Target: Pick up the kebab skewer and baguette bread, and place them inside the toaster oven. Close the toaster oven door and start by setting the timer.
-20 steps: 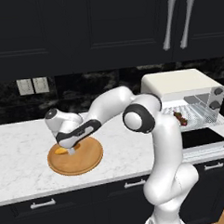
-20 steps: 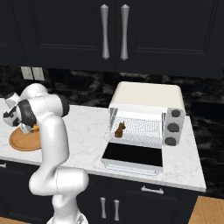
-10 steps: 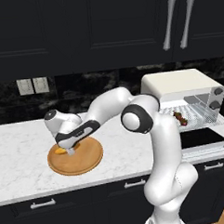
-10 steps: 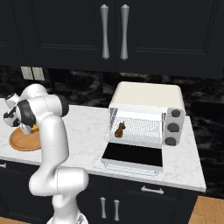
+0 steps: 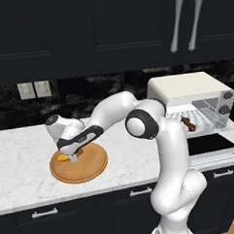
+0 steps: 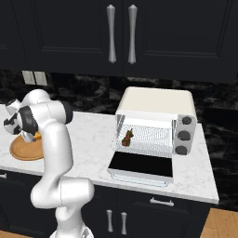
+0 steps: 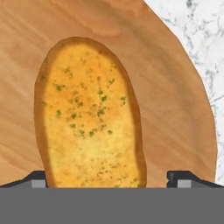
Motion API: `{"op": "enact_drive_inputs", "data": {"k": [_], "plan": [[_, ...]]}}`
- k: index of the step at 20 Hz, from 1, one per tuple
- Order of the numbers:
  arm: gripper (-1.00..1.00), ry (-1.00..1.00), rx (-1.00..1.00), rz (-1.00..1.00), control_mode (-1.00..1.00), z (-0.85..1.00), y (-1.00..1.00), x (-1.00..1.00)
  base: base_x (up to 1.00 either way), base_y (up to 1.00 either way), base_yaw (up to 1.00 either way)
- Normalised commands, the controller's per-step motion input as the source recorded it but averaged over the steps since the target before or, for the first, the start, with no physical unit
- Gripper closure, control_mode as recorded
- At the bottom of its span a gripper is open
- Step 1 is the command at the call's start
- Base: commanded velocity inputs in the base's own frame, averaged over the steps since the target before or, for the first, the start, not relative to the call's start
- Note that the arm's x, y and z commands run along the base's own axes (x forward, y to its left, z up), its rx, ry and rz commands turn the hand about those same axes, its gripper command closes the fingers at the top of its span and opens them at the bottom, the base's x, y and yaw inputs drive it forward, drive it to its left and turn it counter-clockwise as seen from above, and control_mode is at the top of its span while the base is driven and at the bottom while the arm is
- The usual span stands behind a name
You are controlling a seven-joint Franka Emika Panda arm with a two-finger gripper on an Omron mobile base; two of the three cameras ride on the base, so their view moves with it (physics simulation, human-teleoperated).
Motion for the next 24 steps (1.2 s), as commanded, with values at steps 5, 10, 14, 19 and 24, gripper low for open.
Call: {"op": "enact_drive_inputs", "data": {"k": [5, 10, 14, 19, 24], "plan": [[-1.0, 0.0, 0.0, 0.0, -1.0, -0.3, -0.01, -0.01, 0.0, 0.0, 0.0], [1.0, 0.0, 0.02, 0.0, -1.0, -0.31, 0.0, -0.11, 0.0, 0.0, 0.0], [1.0, -0.01, 0.03, 0.0, -1.0, -0.48, -0.01, -0.27, 0.0, 0.0, 0.0], [1.0, -0.03, 0.03, 0.0, -1.0, -0.58, -0.03, -0.41, 0.0, 0.0, 0.0], [1.0, -0.04, 0.03, 0.0, -1.0, -0.37, -0.19, -0.41, 0.0, 0.0, 0.0]]}}
